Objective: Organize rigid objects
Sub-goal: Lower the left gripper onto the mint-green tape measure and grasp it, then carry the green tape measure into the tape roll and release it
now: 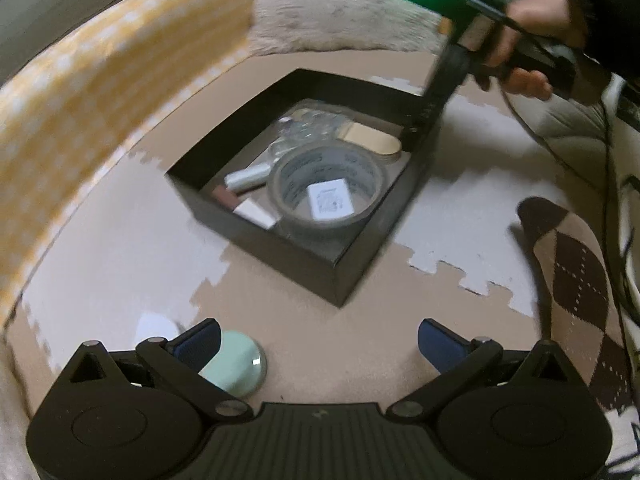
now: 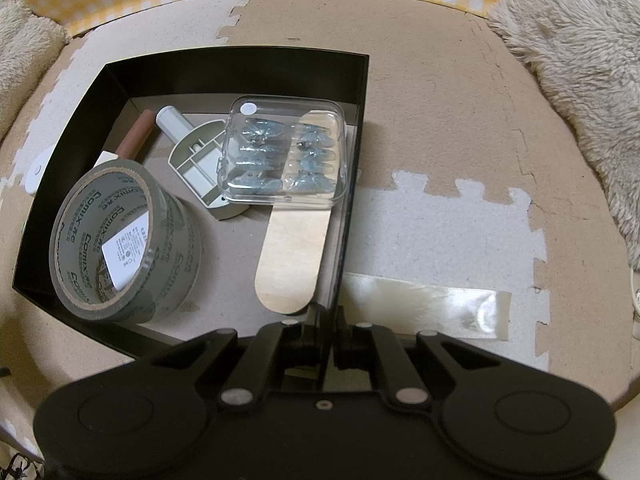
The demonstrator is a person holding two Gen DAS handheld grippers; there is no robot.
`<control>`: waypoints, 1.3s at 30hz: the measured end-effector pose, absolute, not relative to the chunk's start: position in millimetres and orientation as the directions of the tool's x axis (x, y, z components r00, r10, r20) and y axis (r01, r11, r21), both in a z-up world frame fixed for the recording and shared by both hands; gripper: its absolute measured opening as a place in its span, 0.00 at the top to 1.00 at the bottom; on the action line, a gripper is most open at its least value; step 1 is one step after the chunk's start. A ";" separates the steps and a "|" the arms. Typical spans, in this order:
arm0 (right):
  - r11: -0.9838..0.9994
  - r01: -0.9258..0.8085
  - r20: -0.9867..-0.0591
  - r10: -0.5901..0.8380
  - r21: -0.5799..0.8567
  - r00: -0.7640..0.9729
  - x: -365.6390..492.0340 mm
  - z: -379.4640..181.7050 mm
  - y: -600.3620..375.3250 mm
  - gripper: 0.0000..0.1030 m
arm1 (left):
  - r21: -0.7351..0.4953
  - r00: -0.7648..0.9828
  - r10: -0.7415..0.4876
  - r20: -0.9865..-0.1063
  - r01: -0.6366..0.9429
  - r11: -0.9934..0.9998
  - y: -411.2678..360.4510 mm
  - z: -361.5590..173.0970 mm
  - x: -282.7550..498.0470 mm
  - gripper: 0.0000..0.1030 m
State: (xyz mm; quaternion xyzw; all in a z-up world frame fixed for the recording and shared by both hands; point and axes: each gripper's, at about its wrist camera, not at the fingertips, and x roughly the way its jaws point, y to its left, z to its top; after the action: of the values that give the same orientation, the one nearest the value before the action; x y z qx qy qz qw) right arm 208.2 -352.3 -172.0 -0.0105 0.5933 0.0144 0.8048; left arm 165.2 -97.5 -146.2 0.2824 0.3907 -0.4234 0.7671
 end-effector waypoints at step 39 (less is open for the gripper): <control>0.999 -0.035 -0.955 0.010 0.000 0.296 208.1 -171.9 -352.0 0.93 | -0.060 0.469 -0.300 -0.830 0.461 0.885 -59.2 -192.3 221.4 0.48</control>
State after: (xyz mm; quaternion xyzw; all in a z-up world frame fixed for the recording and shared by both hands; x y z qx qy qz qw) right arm 208.1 -352.0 -171.9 -0.0107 0.5932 0.0142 0.8049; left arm 221.4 -59.1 -192.3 0.0866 0.4643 -0.2233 0.8527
